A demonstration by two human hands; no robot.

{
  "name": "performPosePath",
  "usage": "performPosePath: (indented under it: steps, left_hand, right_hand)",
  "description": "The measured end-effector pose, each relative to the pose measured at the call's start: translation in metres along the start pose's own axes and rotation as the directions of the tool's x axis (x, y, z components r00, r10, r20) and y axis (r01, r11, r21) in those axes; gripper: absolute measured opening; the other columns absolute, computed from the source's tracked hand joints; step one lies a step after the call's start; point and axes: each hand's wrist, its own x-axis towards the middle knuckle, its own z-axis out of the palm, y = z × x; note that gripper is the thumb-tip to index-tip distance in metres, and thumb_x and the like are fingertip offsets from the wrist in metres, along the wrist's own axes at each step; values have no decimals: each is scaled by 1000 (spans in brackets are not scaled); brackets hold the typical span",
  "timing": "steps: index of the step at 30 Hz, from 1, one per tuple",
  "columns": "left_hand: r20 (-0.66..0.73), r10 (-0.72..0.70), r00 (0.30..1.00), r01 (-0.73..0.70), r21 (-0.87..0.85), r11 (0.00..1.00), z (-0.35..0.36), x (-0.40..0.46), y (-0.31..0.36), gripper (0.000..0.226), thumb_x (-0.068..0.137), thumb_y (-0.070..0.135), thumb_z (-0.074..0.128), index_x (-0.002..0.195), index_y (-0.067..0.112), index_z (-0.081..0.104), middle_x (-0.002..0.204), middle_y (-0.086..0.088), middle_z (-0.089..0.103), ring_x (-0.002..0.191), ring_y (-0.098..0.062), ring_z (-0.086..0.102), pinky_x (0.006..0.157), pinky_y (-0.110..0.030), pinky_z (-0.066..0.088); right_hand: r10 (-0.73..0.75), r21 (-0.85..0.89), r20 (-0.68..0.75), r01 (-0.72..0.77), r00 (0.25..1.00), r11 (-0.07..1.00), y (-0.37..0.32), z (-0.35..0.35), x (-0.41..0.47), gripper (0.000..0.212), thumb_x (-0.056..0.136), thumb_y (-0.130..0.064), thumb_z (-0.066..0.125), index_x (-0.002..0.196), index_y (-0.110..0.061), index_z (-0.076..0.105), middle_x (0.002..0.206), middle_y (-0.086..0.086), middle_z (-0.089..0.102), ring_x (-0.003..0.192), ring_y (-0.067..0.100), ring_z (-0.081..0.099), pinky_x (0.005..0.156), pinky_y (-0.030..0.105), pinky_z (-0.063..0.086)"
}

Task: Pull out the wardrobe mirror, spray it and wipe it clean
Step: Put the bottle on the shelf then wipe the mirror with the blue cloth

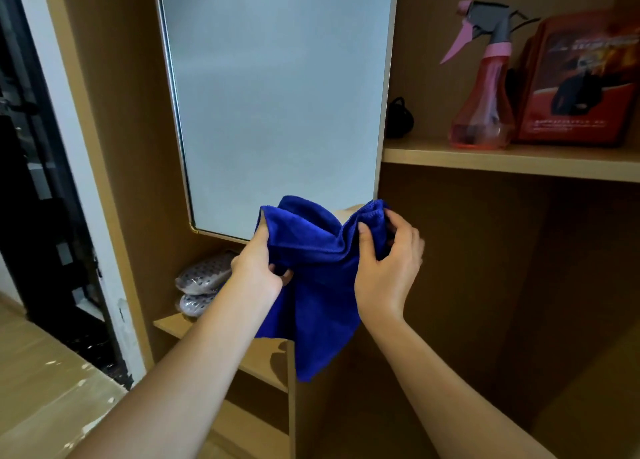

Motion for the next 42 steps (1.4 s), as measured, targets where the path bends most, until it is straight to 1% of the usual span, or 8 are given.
performPosePath:
  steps: [3,8,17,22,27,32,36,42]
  left_hand:
    - [26,-27,999,26,58,998,0,6,4,46,77,27,81,115,17,57,94,-7,59,81,-24,56,68,-44,50]
    - [57,-64,996,54,162,985,-7,21,5,46,76,22,81,116,15,60,98,-8,66,83,-26,63,51,-40,52]
    - [56,-51,997,41,176,983,-18,49,5,59,68,13,85,121,12,59,113,-14,67,95,-33,66,49,-42,56]
    - [71,-28,997,16,166,986,-19,41,9,53,74,12,81,122,9,57,115,-15,64,93,-32,64,46,-37,53]
    - [86,-39,996,15,263,965,-19,36,16,45,81,13,75,122,10,56,113,-12,65,76,-24,62,46,-35,45]
    - [99,-122,988,83,332,940,-22,37,25,51,78,20,80,122,17,55,104,-4,64,76,-24,58,64,-54,44]
    - [121,-126,985,84,308,948,-26,38,27,52,76,18,82,120,13,55,109,-7,65,74,-23,59,62,-48,47]
    - [158,-117,980,64,304,950,-31,42,29,39,81,13,77,110,7,52,90,-9,62,70,-21,60,62,-39,49]
  right_hand:
    - [60,54,18,-61,998,997,-7,-6,0,37,89,-30,68,124,-20,56,106,-20,53,108,9,53,97,38,47]
    - [67,28,15,-68,998,997,-9,-11,-4,31,89,-29,67,118,-18,63,102,-13,60,98,7,58,90,32,52]
    - [145,-1,-112,-146,983,989,-7,3,-28,31,91,-24,65,120,-11,66,103,-12,59,108,15,58,101,43,46]
    - [291,58,-159,-286,943,957,-9,18,-44,33,95,-19,59,128,-19,60,117,-16,53,116,13,52,96,24,41]
    - [489,225,-224,-443,843,868,-22,37,-49,42,96,-15,58,137,-25,52,127,-11,48,118,10,51,102,28,42]
    - [642,409,-255,-520,724,749,-31,55,-50,49,94,-11,61,137,-31,50,129,-7,54,116,13,56,97,28,47]
    - [743,493,-237,-582,626,647,-45,66,-53,56,96,-8,57,146,-26,40,134,-3,51,125,18,51,97,26,43]
    - [867,592,-61,-682,494,430,-67,93,-57,22,100,-11,51,121,-11,58,114,6,65,97,22,63,78,31,48]
